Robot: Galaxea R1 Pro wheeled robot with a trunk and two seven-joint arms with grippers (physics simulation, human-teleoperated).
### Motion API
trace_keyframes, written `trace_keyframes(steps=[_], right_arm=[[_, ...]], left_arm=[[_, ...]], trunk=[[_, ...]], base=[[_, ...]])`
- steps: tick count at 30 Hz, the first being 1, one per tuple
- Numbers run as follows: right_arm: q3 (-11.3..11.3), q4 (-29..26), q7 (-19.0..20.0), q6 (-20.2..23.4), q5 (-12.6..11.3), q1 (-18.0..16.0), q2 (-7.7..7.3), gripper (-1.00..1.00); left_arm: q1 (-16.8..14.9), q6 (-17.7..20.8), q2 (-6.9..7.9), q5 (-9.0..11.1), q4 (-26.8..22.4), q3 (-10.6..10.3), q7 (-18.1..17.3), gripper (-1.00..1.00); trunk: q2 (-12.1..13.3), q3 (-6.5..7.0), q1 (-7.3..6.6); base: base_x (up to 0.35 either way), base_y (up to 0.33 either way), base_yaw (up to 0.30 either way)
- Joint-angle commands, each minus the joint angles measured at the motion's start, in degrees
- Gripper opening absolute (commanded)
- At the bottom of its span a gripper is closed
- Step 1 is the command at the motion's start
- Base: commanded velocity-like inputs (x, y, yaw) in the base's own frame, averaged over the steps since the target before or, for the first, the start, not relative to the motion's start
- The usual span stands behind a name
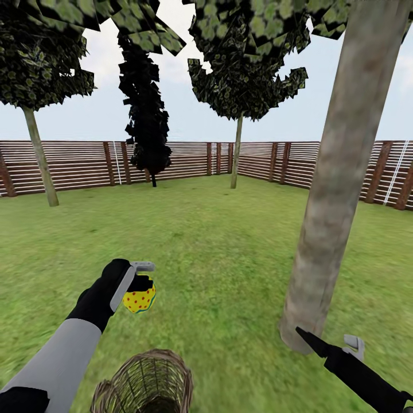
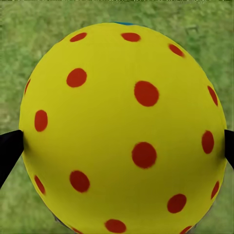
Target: Take the three Easter eggs out of the wicker basket on the lawn in the garden, then place them on the lawn next to a single tree (choose any tree) so that all three eggs are next to the same tree and none are left in the basket.
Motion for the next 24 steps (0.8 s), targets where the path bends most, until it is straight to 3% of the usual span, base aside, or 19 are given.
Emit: trace_keyframes(steps=[1,24], right_arm=[[-0.10,-0.01,0.12,0.35,-0.16,-0.06,0.05,1.00],[-0.10,-0.01,0.12,0.35,-0.16,-0.06,0.05,1.00]], left_arm=[[-0.04,0.16,0.07,0.58,-0.03,-0.23,0.52,-1.00],[-0.04,0.16,0.07,0.55,-0.07,-0.23,0.61,-1.00]], trunk=[[0.38,0.12,-0.23],[9.60,4.25,-5.28]], base=[[0.000,0.000,0.000],[0.000,0.000,0.000]])
